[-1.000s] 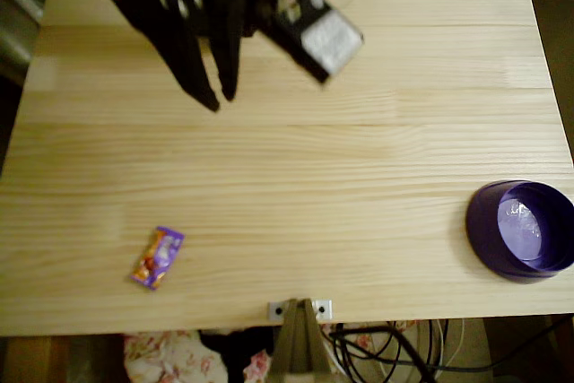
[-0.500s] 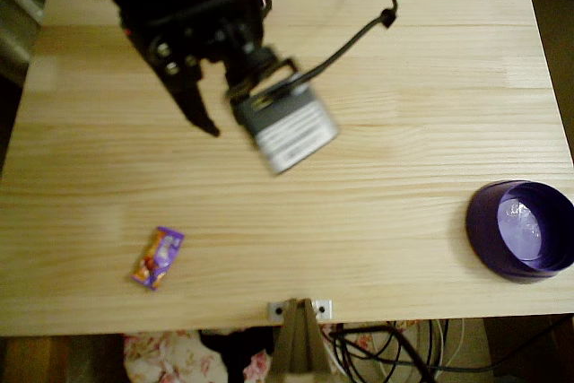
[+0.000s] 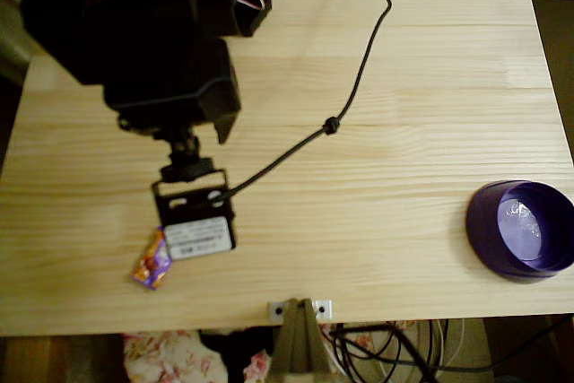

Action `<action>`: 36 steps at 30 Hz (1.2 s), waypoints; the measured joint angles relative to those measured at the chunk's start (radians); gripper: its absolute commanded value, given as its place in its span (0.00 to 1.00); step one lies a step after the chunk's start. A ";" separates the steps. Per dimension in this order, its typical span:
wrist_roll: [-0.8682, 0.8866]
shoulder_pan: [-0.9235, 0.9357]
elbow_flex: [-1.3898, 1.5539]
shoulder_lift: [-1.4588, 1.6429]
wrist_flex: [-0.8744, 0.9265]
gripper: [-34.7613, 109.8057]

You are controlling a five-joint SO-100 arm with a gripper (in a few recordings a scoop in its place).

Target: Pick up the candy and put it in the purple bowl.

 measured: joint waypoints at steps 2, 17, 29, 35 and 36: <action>0.029 0.003 0.000 0.000 -0.021 0.29; 0.219 0.035 0.006 0.000 -0.245 0.41; 0.178 0.023 0.330 0.278 -0.293 0.32; 0.235 -0.028 0.538 0.327 -0.393 0.27; 0.241 -0.031 0.563 0.328 -0.416 0.27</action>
